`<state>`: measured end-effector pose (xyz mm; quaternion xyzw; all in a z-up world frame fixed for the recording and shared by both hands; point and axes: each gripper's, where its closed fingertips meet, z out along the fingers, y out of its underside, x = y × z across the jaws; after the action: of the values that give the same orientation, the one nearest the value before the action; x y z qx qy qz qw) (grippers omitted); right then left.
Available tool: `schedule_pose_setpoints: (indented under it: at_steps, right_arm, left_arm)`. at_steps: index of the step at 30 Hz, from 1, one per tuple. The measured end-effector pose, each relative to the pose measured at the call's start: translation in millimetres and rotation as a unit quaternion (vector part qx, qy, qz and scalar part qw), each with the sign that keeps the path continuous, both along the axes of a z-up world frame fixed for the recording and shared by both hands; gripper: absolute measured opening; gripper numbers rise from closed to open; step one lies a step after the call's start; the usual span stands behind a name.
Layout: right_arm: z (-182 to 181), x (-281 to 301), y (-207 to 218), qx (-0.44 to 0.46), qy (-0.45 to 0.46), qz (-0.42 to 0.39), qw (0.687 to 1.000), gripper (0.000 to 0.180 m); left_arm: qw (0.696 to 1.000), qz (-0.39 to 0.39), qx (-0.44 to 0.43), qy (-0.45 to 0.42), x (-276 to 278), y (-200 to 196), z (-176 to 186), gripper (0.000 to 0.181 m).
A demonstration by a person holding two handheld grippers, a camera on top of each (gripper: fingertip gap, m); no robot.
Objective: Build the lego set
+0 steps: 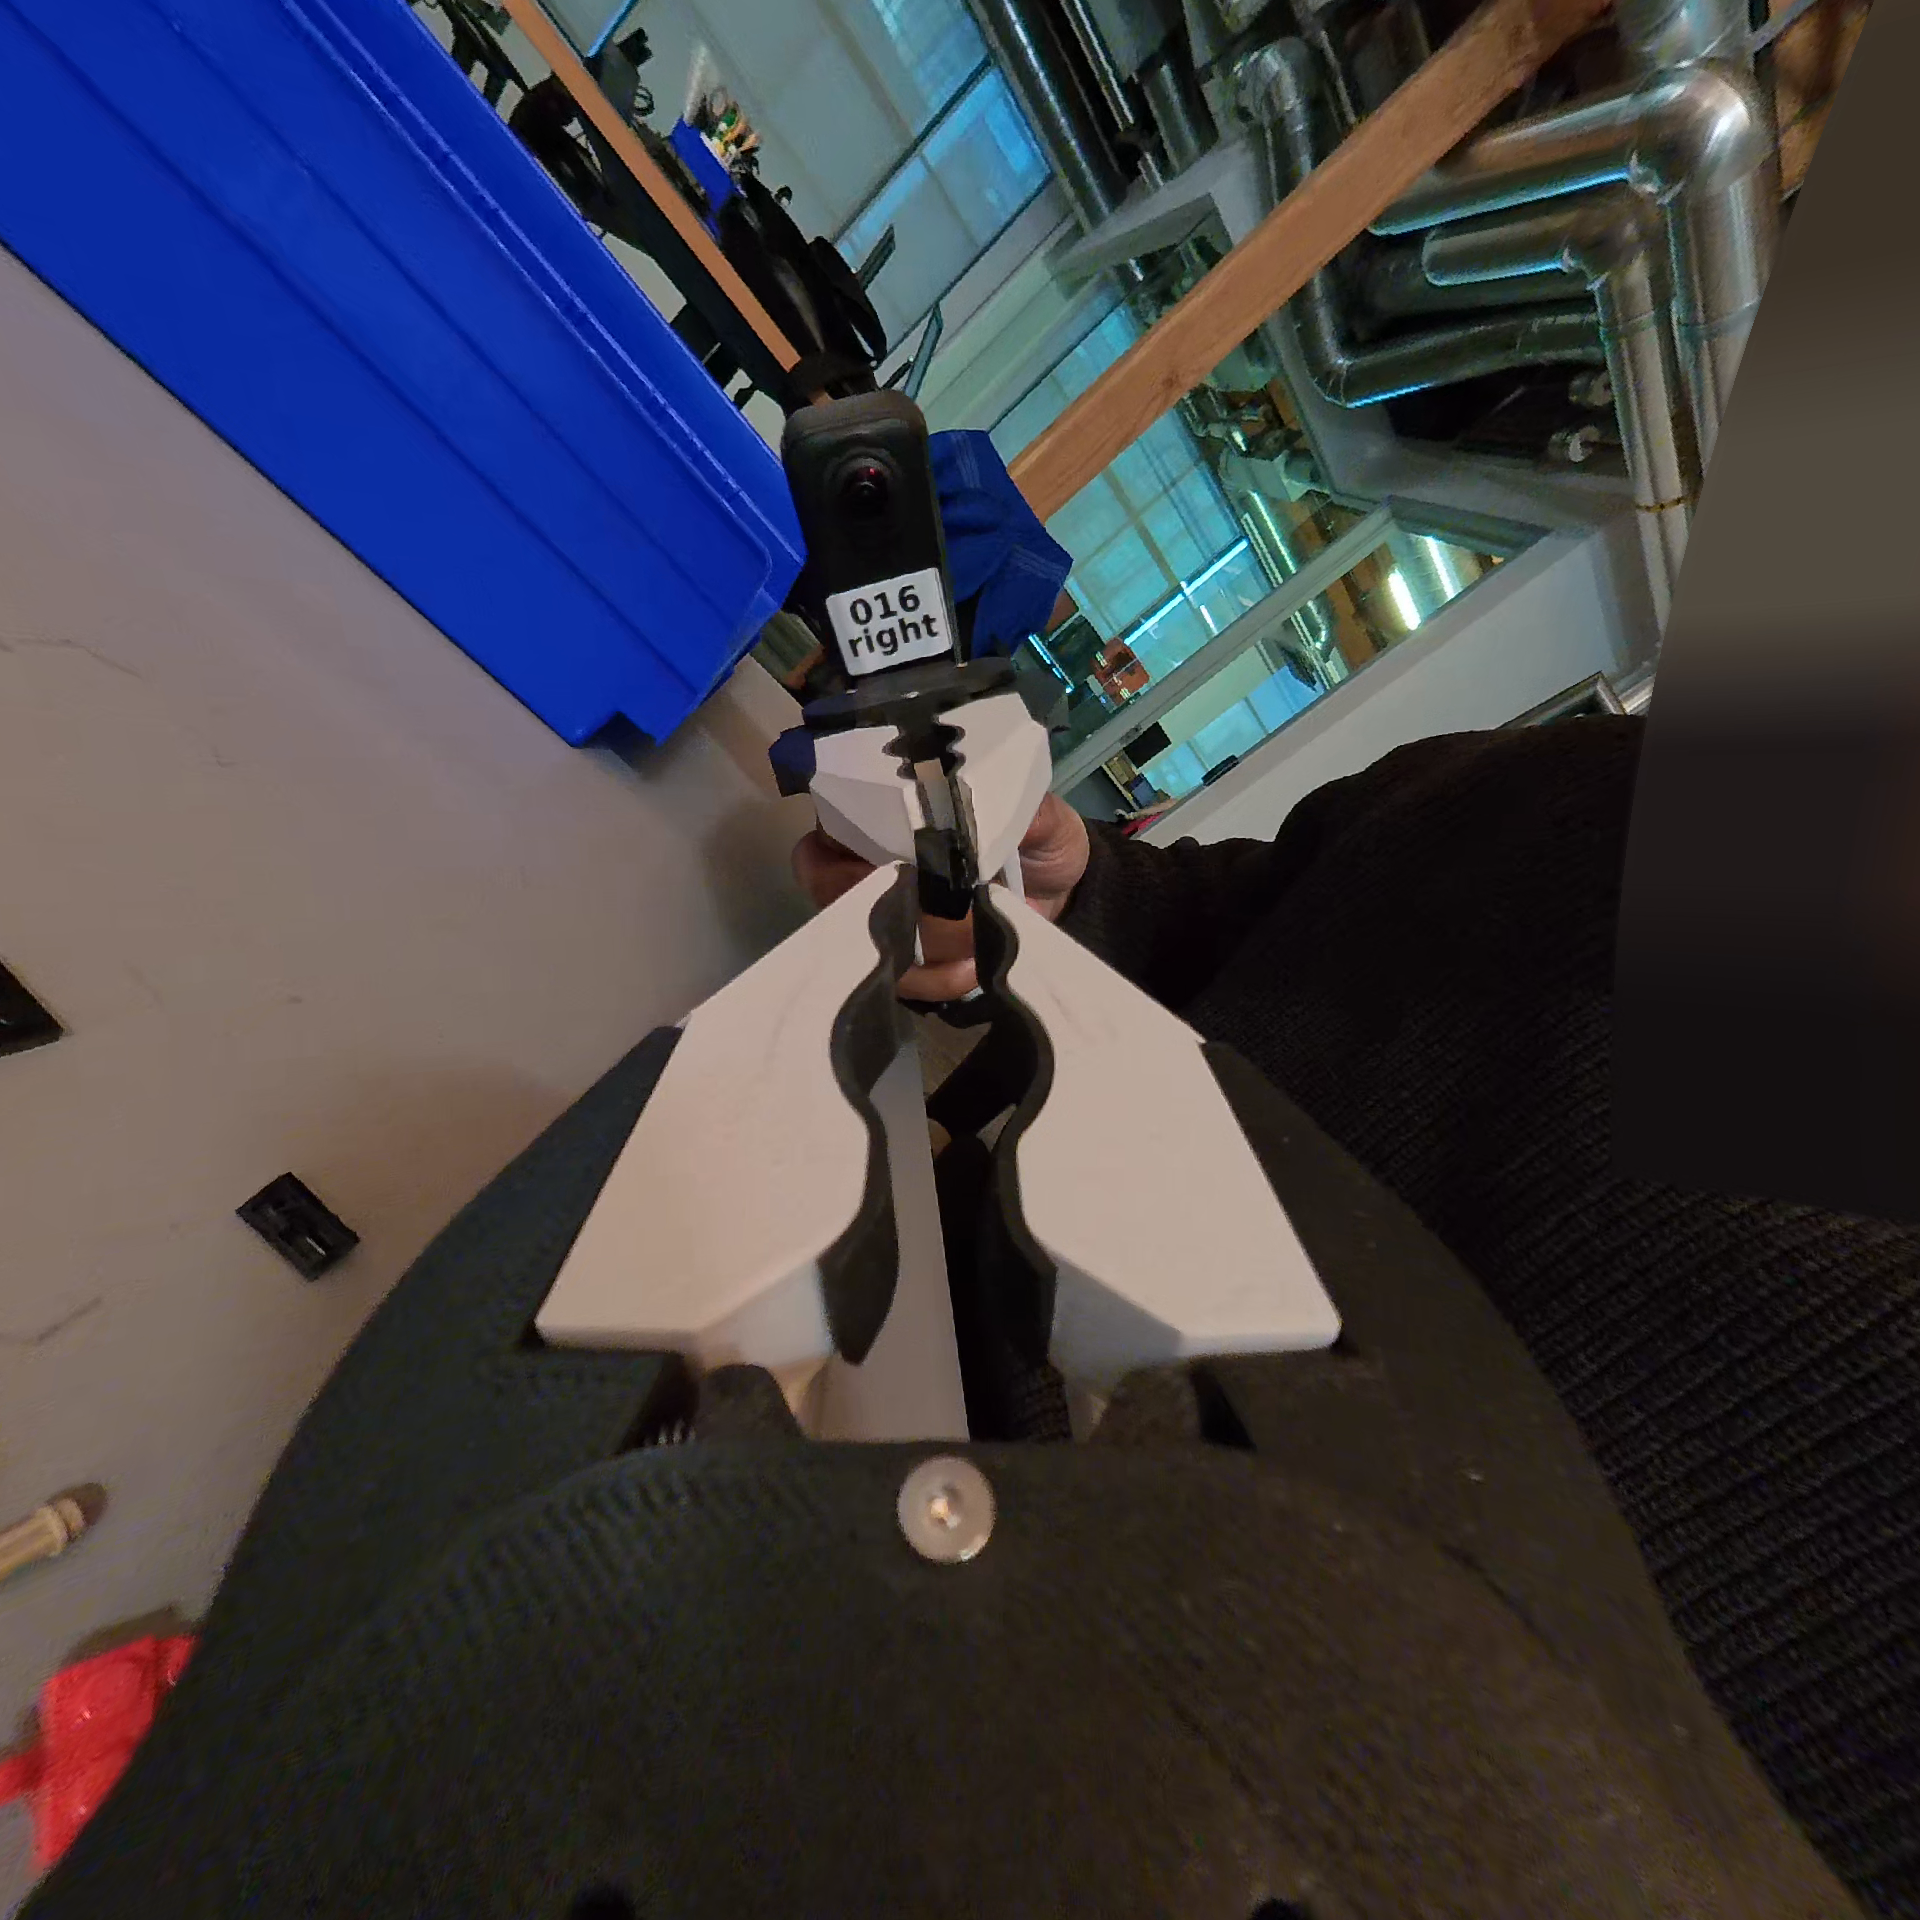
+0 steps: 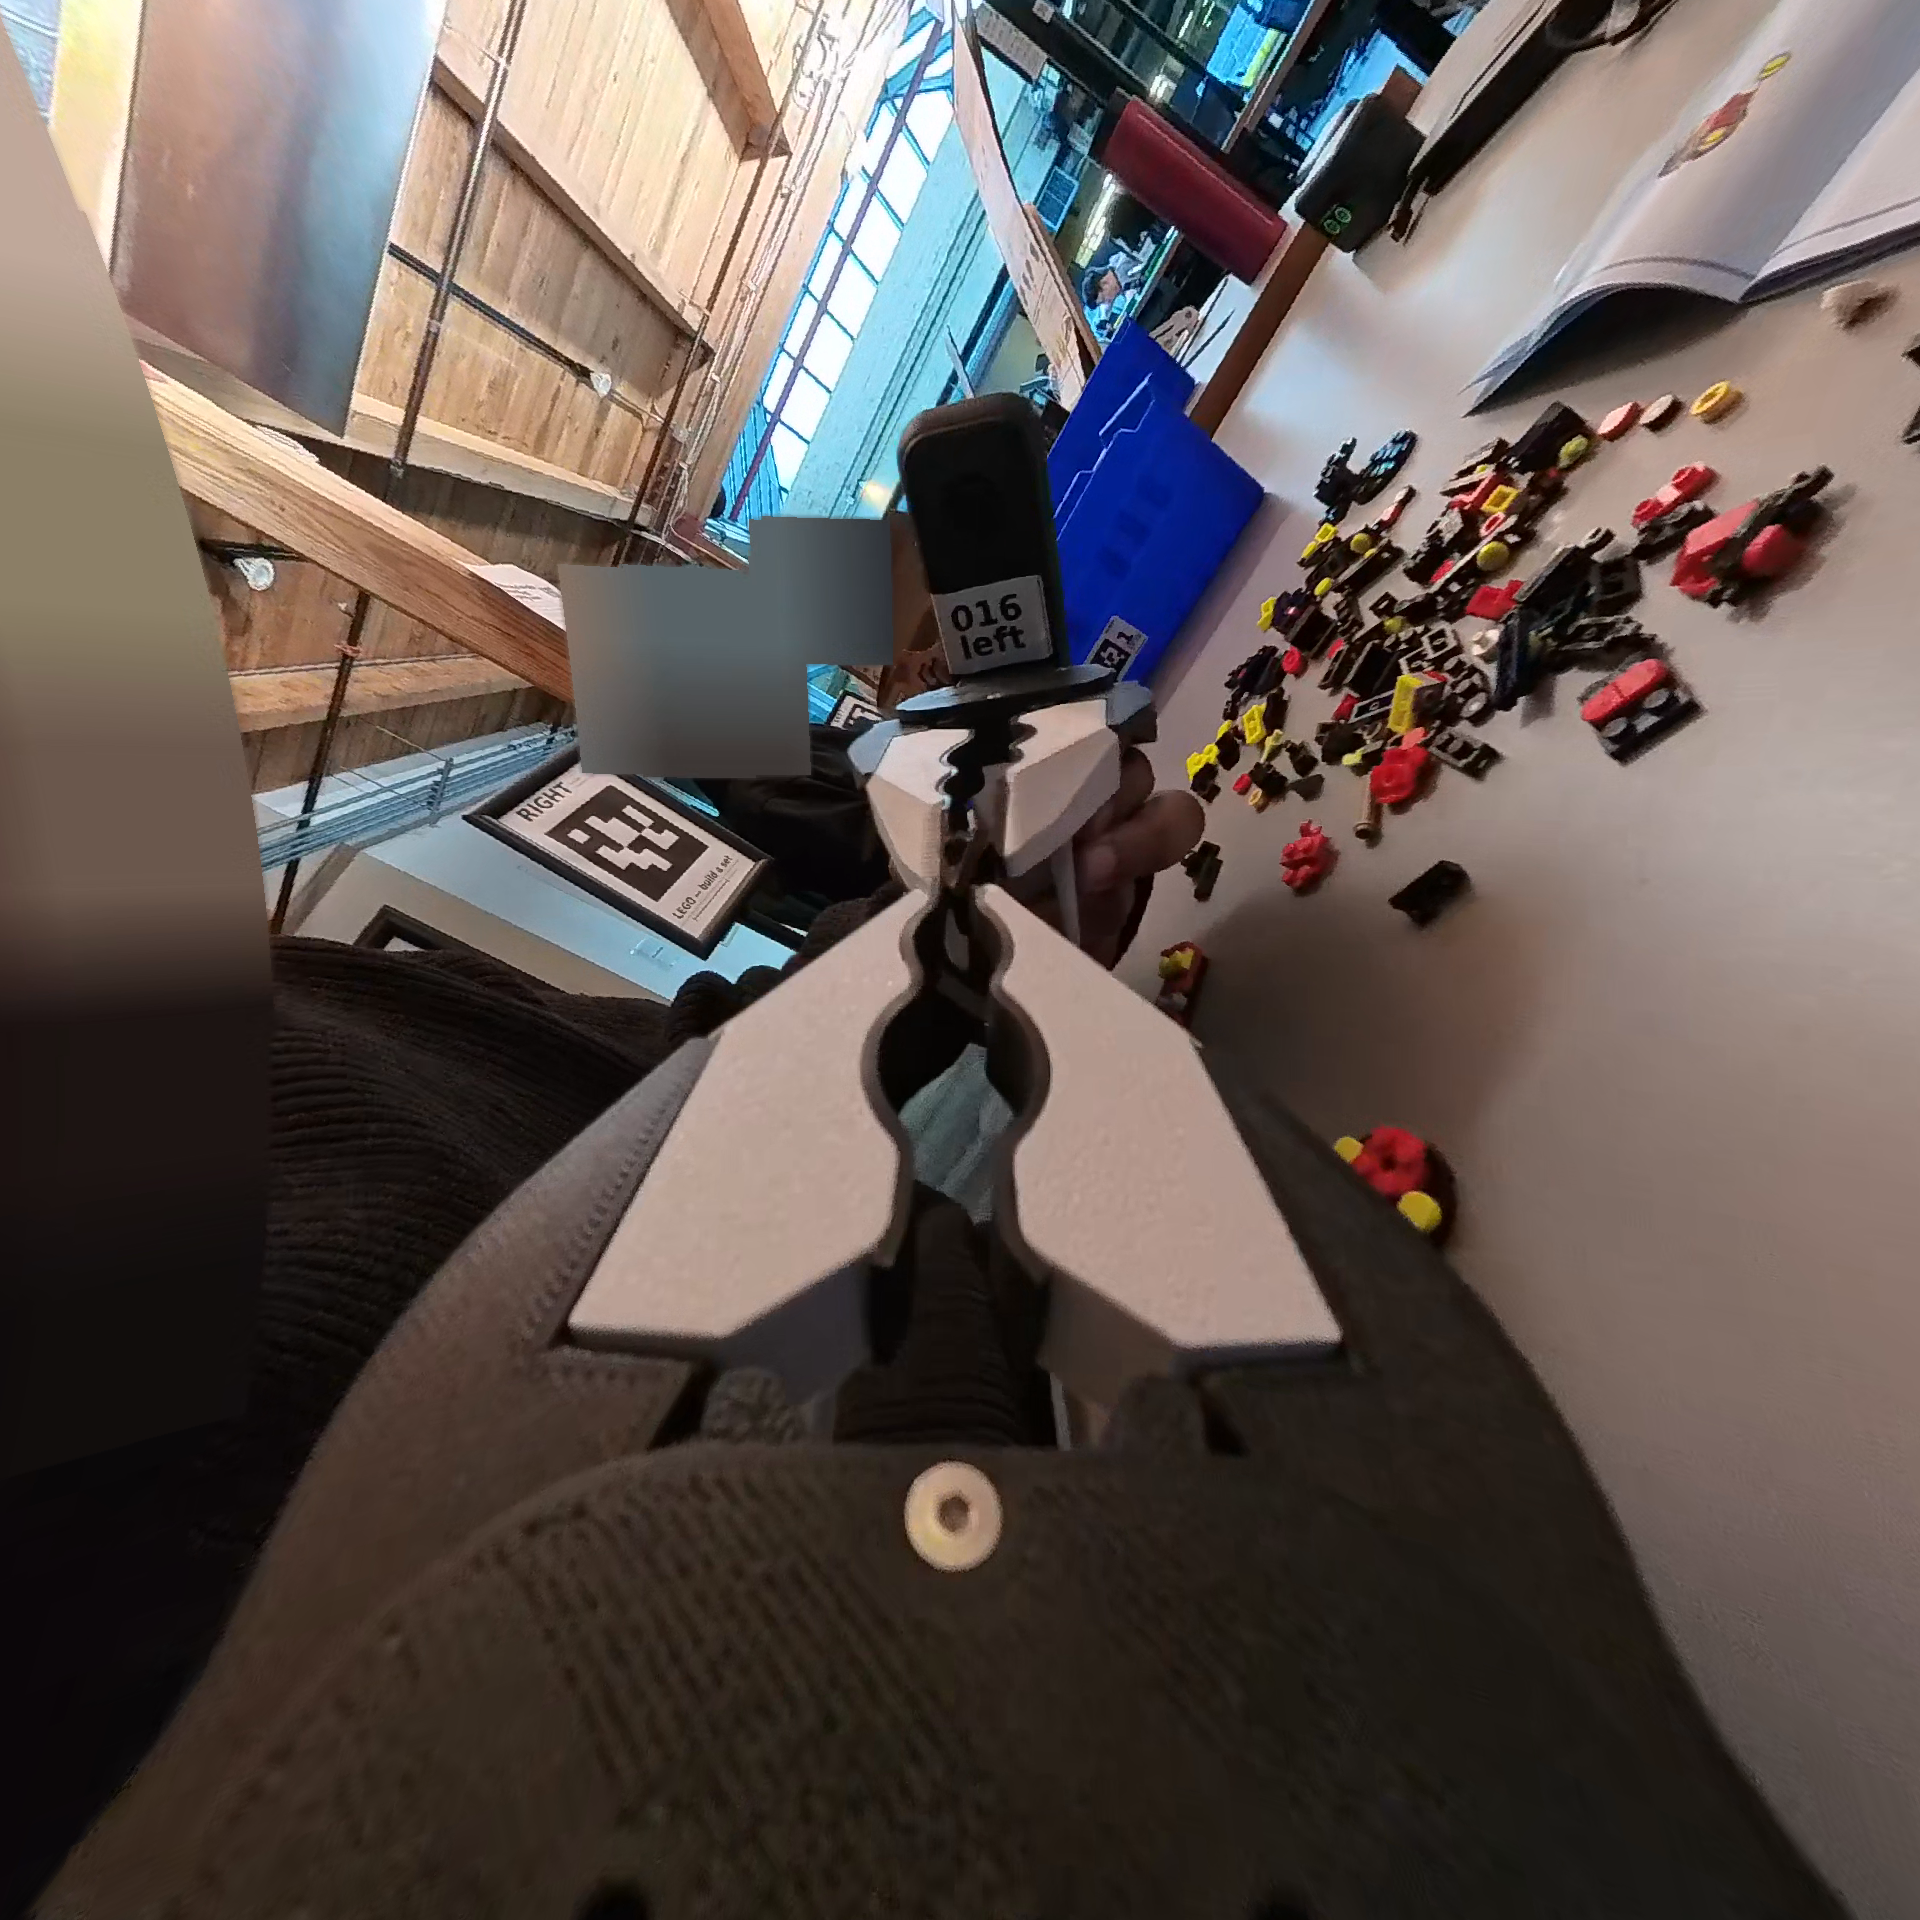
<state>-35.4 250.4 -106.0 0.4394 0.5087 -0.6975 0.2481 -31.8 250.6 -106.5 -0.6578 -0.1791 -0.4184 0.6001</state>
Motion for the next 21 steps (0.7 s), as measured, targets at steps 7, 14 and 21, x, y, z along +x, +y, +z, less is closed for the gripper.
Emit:
schedule_pose_setpoints:
  at_steps: [7,14,21]
  right_arm:
    - [-1.7,-0.7,-0.2,0.011,0.007,-0.003,1.000,0.002]
    - [-2.7,-2.7,0.3,0.027,0.022,-0.013,0.999,0.002]
    - [-4.8,-7.8,6.1,0.054,0.040,-0.033,0.997,0.005]
  left_arm:
    - [1.000,0.001,-0.006,0.001,-0.5,0.2,-1.8,0.007]
    - [1.000,0.004,-0.009,0.000,-2.2,-0.1,-2.6,0.006]
    - [1.000,0.020,-0.013,-0.008,-10.6,-2.0,-4.3,0.006]
